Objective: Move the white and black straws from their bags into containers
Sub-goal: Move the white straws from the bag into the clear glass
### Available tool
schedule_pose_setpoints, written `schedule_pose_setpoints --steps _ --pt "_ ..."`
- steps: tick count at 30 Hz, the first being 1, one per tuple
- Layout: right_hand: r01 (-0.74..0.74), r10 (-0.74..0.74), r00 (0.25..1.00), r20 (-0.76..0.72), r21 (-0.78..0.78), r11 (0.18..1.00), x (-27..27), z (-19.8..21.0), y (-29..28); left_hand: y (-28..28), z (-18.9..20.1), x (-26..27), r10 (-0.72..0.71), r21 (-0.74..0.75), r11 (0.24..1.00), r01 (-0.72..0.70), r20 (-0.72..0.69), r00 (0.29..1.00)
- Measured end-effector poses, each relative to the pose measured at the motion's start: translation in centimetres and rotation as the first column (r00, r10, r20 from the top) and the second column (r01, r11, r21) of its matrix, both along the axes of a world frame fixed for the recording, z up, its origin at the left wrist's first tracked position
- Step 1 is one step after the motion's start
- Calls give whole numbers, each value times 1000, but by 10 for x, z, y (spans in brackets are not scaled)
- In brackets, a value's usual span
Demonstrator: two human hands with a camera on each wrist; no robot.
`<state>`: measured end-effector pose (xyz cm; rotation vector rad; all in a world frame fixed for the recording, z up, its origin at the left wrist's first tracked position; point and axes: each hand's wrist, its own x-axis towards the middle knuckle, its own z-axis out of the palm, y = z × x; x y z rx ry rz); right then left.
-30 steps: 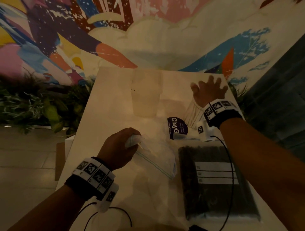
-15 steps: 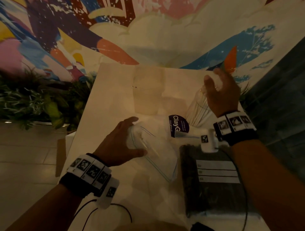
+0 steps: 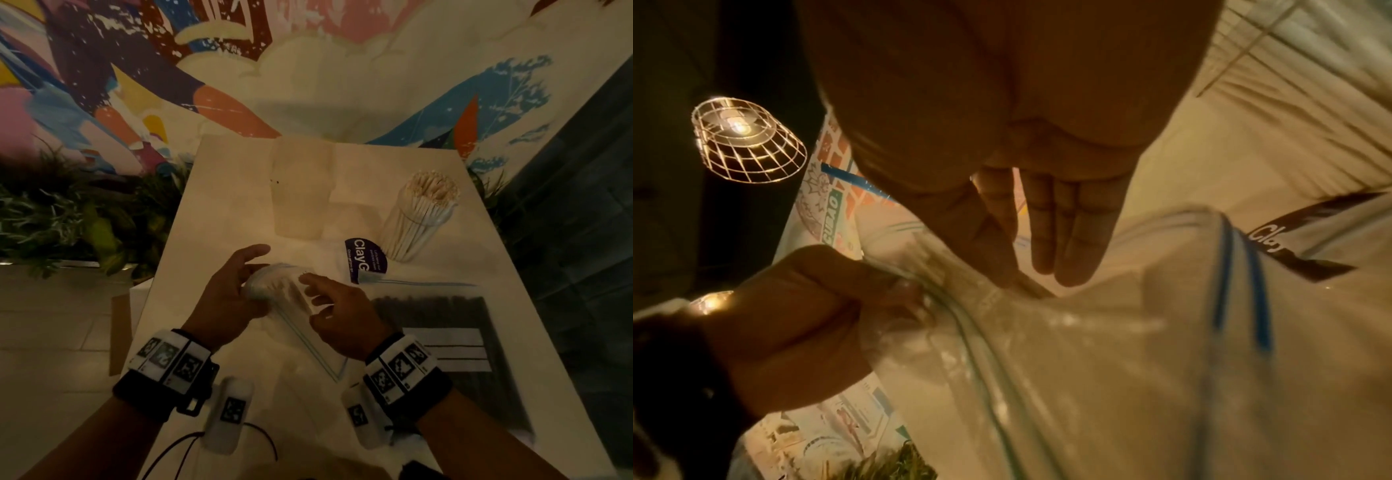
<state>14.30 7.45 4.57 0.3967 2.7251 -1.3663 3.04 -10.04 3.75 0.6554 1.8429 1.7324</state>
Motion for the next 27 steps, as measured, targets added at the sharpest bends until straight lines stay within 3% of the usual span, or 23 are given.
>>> schedule_pose_setpoints --steps 2,7,13,17,21,27 --pt "-18 19 1000 -18 31 999 -1 -2 -4 1 -1 0 -9 27 1000 8 38 999" --pt "-29 37 996 -86 96 995 -6 -9 -9 5 1 4 13 -7 1000 -13 -38 999" --pt "-35 45 974 -223 47 998 -7 -10 -10 5 5 7 -23 70 997 22 15 1000" --pt "28 0 960 -279 98 995 -10 -16 -8 9 8 6 -34 -2 999 34 -145 989" --pt "77 -60 952 -299 44 996 -9 -19 -9 13 4 2 14 -114 992 -45 -261 965" --pt "144 -150 940 -306 -40 989 -10 -17 -4 14 6 3 99 -65 990 -123 -299 949"
